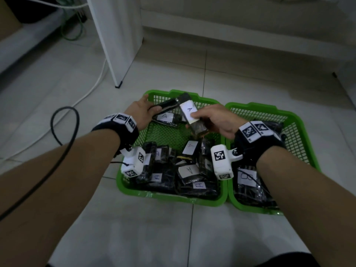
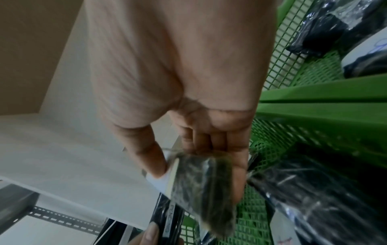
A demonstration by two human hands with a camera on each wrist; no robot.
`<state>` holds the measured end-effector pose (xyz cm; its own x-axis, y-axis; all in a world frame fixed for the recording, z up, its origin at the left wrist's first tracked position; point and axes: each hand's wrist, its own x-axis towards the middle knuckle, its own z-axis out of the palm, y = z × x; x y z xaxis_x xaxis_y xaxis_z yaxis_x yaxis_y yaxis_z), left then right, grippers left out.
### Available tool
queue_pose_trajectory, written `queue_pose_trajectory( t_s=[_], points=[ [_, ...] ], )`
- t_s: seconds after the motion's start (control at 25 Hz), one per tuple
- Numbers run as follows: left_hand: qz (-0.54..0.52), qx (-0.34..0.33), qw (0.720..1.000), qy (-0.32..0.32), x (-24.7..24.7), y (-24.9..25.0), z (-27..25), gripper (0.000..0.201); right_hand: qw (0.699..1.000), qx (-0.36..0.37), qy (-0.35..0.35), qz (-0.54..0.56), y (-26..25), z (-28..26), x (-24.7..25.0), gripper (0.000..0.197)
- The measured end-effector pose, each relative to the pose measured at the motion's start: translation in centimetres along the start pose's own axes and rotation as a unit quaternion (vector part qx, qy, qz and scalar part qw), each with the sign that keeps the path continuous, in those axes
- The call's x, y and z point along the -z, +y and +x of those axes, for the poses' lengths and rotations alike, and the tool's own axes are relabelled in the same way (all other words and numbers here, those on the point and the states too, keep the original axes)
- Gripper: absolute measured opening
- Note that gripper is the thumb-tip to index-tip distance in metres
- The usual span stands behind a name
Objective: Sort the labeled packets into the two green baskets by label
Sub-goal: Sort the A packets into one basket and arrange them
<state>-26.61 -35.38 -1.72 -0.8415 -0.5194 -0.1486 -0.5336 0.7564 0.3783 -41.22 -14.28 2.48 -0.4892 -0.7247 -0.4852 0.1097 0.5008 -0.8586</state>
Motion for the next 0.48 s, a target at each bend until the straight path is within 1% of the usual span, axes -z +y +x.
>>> queue_pose_trajectory(
  t_s=[0.08, 0.12, 0.16, 0.2, 0.24, 0.28, 0.36, 0.4, 0.44, 0.48],
  points=[
    [-0.043, 0.015, 0.999, 0.027, -0.6, -0.3, -0.2, 0.045, 0.999, 0.006, 0.044, 0.027, -0.1, -0.2, -0.6, 0.017],
    [-0.058, 0.019, 0.997, 0.039, -1.0, -0.3, -0.4, 0.044, 0.996, 0.011, 0.081, 0.021, -0.2, -0.5, -1.2, 0.011],
    [-0.066, 0.017, 0.996, 0.049, -1.3, -0.4, -0.5, 0.044, 0.993, 0.024, 0.117, -0.003, -0.3, -0.6, -1.8, 0.013],
    [-0.069, 0.01, 0.996, 0.057, -1.8, -0.5, -0.7, 0.044, 0.99, 0.038, 0.132, -0.036, -0.1, -0.7, -2.4, 0.018],
    [-0.071, 0.0, 0.995, 0.068, -2.2, -0.8, -0.7, 0.044, 0.989, 0.052, 0.124, -0.061, -0.1, -0.9, -3.0, 0.024],
    [-0.073, -0.012, 0.994, 0.081, -2.6, -1.0, -0.7, 0.044, 0.991, 0.055, 0.098, -0.078, 0.1, -1.0, -3.5, 0.029],
    [-0.082, -0.029, 0.991, 0.104, -3.1, -1.4, -0.5, 0.044, 0.995, 0.032, 0.048, -0.086, 0.6, -1.3, -4.1, 0.038],
    [-0.084, -0.033, 0.99, 0.109, -3.3, -1.6, -0.5, 0.044, 0.996, 0.014, 0.044, -0.077, 0.8, -1.4, -4.2, 0.041],
    [-0.083, -0.035, 0.99, 0.109, -3.6, -1.8, -0.3, 0.045, 0.996, 0.004, 0.06, -0.072, 0.9, -1.5, -4.4, 0.042],
    [-0.081, -0.036, 0.99, 0.107, -3.7, -1.9, -0.2, 0.045, 0.991, 0.013, 0.095, -0.094, 1.1, -1.4, -4.5, 0.04]
  ],
)
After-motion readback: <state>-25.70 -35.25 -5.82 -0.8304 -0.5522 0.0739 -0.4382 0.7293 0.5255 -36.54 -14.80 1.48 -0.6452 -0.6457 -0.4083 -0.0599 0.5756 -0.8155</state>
